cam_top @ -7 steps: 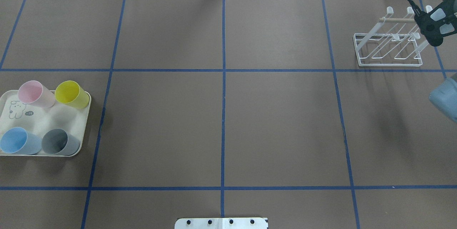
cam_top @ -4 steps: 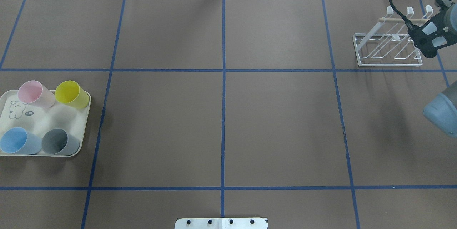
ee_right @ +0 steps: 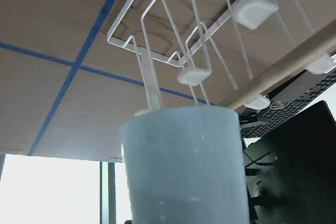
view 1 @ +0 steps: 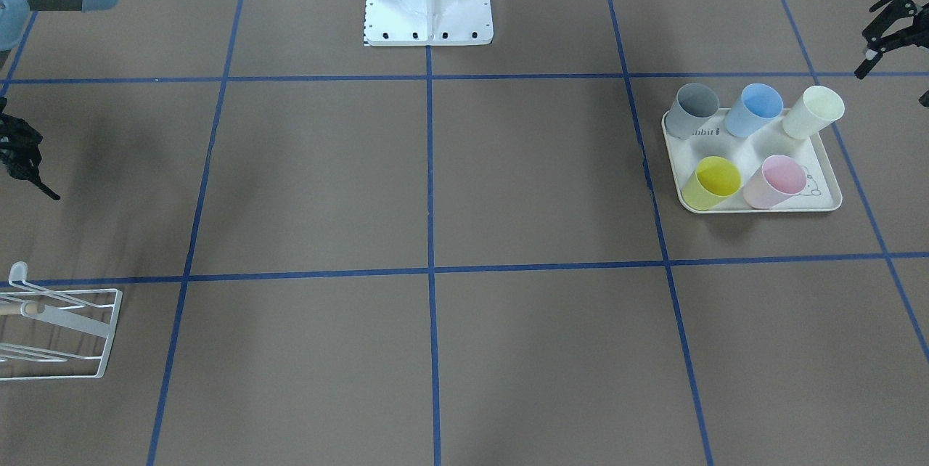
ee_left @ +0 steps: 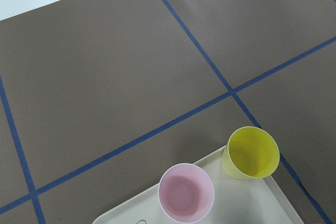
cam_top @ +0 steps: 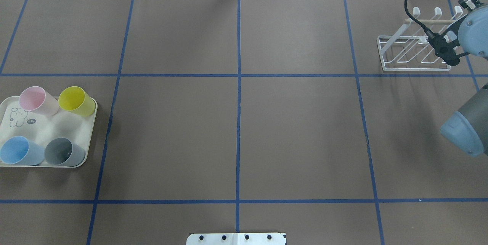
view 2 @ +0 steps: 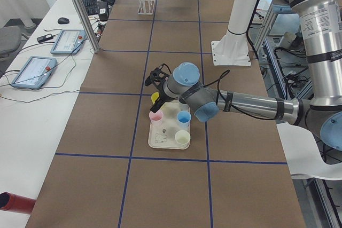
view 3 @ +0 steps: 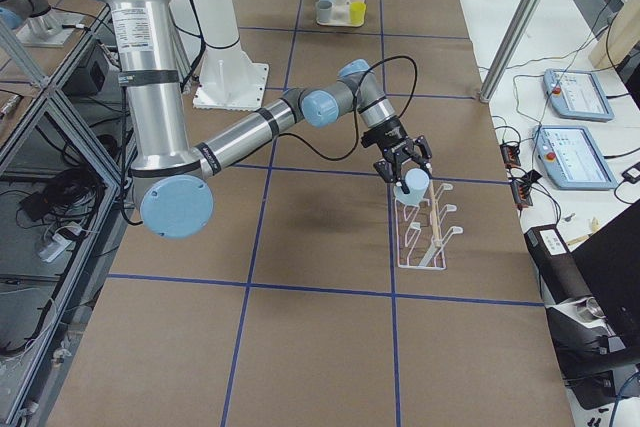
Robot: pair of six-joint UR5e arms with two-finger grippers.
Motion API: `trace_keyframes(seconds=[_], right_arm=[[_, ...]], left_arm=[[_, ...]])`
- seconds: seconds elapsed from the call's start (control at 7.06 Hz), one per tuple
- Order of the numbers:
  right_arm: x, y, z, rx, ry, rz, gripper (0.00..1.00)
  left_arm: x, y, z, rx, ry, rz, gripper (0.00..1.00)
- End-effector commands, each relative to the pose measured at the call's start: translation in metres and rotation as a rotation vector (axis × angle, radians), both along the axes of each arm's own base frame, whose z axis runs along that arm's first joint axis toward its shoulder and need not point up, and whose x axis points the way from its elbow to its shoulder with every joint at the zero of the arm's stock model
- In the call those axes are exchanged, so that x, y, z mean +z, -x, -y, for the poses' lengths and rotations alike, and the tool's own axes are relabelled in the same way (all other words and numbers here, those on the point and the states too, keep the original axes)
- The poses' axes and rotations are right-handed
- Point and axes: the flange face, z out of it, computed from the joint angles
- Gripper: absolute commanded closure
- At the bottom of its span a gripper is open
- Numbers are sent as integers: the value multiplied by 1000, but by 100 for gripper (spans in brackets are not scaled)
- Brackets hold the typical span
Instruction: Transfer IKEA cup to right arm and place on rack
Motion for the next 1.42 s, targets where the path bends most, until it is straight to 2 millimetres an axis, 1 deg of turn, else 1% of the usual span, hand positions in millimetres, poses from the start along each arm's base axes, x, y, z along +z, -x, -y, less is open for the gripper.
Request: trace_keyframes(seconds=[0.0, 0.28, 0.85, 1.28], right_arm=[[6, 14, 0, -7, -6, -26, 100], [17, 18, 3, 1, 0, -52, 100], [18, 33, 1, -16, 0, -53, 100], [21, 35, 2, -14, -7, -75, 100]], left_arm=[[0, -1, 0, 1, 1, 0, 0], [-1, 0, 0, 0, -1, 0, 0], [0, 0, 0, 1, -1, 2, 0], [0, 0, 0, 1, -2, 0, 0]])
